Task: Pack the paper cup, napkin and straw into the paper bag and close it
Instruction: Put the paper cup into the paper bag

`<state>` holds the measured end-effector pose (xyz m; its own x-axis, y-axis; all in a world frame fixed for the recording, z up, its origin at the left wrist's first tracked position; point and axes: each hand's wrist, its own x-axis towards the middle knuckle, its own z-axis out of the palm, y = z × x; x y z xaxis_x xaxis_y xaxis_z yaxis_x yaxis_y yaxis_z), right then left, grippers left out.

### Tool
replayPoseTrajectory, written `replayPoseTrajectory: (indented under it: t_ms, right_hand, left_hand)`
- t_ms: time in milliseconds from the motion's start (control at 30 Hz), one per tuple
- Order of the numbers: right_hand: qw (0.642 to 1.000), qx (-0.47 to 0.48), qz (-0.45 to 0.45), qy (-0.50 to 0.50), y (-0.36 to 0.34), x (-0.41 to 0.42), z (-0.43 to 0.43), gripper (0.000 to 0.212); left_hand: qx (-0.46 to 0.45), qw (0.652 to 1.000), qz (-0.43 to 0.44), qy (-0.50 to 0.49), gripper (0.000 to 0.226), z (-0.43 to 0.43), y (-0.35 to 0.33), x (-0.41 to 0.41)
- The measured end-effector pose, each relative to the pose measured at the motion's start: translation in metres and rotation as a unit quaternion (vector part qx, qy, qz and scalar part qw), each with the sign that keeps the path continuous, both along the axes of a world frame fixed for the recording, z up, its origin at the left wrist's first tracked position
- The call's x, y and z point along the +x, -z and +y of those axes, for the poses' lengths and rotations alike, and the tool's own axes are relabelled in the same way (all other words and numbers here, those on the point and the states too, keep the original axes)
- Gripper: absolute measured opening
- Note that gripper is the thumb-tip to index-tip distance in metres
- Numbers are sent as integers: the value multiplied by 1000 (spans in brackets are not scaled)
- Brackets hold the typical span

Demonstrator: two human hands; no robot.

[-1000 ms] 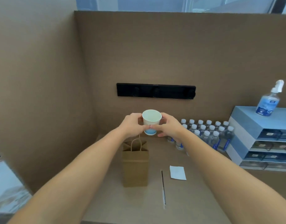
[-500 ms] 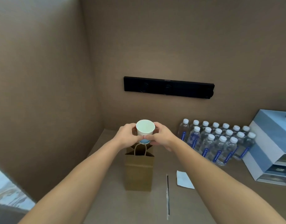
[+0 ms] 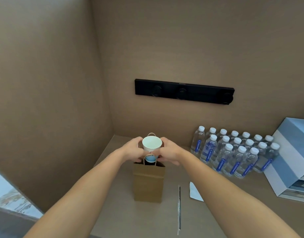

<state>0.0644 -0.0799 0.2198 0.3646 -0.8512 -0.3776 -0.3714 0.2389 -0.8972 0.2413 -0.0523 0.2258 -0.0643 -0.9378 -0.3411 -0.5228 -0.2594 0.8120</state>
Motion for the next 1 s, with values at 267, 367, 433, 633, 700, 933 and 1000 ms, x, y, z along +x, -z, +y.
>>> replayPoseTrajectory:
  t_ms: [267,367,433,633,700,933,1000]
  right_hand:
    - [999,12,49,-7,-8,16,-5,69]
    - [998,15,56,-2,-9,22,-6,71]
    - [998,18,57,2,-9,24,-6,66]
    - [996,21,81,10,-10,29,-5,65]
    - [995,22,95,11,-11,31,-4,67]
    - [989,-18,145,7,-8,36,-1,68]
    - [987,-39,156,9,-7,36,0,64]
  left_hand:
    - [74,996,9,48,59,-6,-1,16]
    - [85,994,-4,62,59,-8,-1,20]
    - [89,993,-12,71,58,-10,-1,21]
    - [74,992,-37,96,62,-15,5,20]
    - [64,992,-53,97,60,-15,6,19]
    - [8,984,-151,92,53,-16,12,14]
    - [-14,983,-163,83,49,-17,15,14]
